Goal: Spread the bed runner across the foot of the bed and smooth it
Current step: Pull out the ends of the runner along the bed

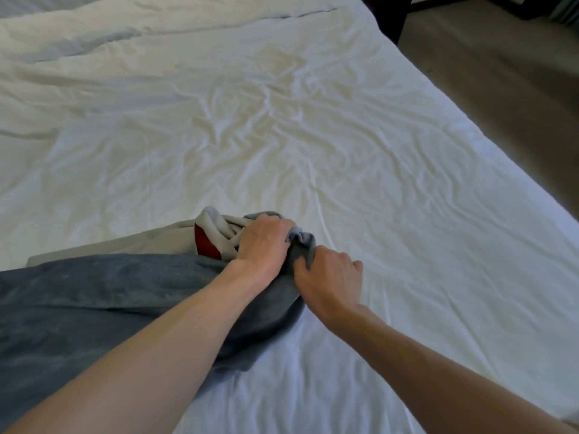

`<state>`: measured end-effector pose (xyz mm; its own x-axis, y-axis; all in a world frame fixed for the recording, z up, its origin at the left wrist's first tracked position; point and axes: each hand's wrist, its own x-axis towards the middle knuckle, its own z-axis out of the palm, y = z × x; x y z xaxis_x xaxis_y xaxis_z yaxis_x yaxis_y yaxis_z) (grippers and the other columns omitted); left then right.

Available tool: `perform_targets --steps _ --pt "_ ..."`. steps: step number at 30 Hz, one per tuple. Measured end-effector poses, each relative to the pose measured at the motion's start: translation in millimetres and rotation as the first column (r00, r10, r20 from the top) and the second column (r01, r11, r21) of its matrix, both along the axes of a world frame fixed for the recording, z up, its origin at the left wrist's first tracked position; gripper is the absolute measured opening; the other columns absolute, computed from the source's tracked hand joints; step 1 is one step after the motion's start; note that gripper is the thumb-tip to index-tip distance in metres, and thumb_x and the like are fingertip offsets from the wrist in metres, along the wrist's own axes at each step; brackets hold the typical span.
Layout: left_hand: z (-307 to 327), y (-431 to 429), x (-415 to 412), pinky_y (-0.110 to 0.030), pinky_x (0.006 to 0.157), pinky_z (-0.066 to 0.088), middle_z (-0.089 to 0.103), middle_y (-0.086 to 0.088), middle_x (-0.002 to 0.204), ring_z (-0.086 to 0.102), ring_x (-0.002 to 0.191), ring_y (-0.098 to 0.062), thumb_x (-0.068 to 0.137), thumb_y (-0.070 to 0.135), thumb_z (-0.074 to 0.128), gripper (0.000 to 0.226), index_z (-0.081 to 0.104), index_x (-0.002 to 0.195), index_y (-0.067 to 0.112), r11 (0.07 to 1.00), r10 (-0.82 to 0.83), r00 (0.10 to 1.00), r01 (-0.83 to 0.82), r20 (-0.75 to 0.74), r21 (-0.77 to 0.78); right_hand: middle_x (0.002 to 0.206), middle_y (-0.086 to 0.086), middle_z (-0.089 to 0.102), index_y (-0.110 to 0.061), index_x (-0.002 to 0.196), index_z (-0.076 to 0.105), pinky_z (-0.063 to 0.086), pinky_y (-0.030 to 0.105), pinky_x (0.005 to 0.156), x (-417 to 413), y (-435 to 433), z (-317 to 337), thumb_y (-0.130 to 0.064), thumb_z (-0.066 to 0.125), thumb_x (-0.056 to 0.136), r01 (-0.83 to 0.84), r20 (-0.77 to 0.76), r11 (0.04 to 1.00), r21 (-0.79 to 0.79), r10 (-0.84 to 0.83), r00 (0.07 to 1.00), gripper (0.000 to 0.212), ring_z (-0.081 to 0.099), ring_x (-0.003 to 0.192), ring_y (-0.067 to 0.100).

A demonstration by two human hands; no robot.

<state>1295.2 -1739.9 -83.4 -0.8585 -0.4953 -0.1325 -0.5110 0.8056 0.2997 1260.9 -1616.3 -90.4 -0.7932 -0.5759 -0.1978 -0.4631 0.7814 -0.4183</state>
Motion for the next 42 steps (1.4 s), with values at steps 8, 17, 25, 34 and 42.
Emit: perform_targets --steps 8,17,25,34,42 --pt "0 5 9 -0.042 0.089 0.034 0.060 -0.007 0.115 0.050 0.108 -0.027 0.081 0.041 0.049 0.045 0.047 0.121 0.021 0.981 -0.016 0.999 0.023 0.039 -0.194 0.087 0.007 0.062 -0.011 0.088 0.056 0.045 0.041 0.077 -36 -19 6 -0.031 0.035 0.098 0.046 -0.004 0.995 -0.092 -0.046 0.999 0.030 0.057 0.083 0.028" --pt "10 -57 55 -0.049 0.095 0.032 0.035 -0.017 0.135 0.037 0.120 -0.037 0.081 0.059 0.051 0.065 0.036 0.132 0.022 0.917 0.321 0.939 -0.276 0.121 -0.288 0.129 0.010 0.057 -0.018 0.134 0.046 0.042 0.033 0.086 -58 -93 1 -0.056 0.057 0.082 -0.103 0.300 0.993 -0.049 0.113 0.947 0.065 0.054 0.113 0.028" --pt "0 -73 55 -0.031 0.055 0.040 0.059 0.002 0.083 0.058 0.074 -0.022 0.084 0.046 0.059 0.030 0.054 0.092 0.017 0.926 0.367 0.924 -0.373 0.109 0.049 0.074 -0.003 0.054 -0.022 0.090 0.059 0.039 0.026 0.052 -43 -102 -20 -0.022 0.065 0.071 -0.114 0.271 0.993 0.025 0.103 0.957 0.020 0.052 0.065 0.012" --pt "3 -68 32 -0.034 0.064 0.046 0.066 0.000 0.090 0.060 0.085 -0.024 0.084 0.024 0.061 0.011 0.063 0.094 0.023 0.955 0.281 0.959 -0.283 0.041 0.089 0.071 -0.002 0.053 -0.020 0.080 0.061 0.032 0.024 0.047 -52 -85 -6 -0.018 0.057 0.071 -0.026 0.173 0.999 -0.034 0.031 0.984 0.010 0.047 0.061 0.015" --pt "9 -27 -22 -0.035 0.062 0.045 0.059 0.002 0.091 0.053 0.075 -0.020 0.078 0.036 0.063 0.032 0.050 0.106 0.026 0.982 0.116 0.993 -0.111 -0.025 0.156 0.072 0.000 0.058 -0.021 0.076 0.060 0.035 0.025 0.047 -93 -22 17 -0.017 0.057 0.071 0.147 0.132 0.988 -0.044 -0.140 0.981 0.007 0.052 0.064 0.016"
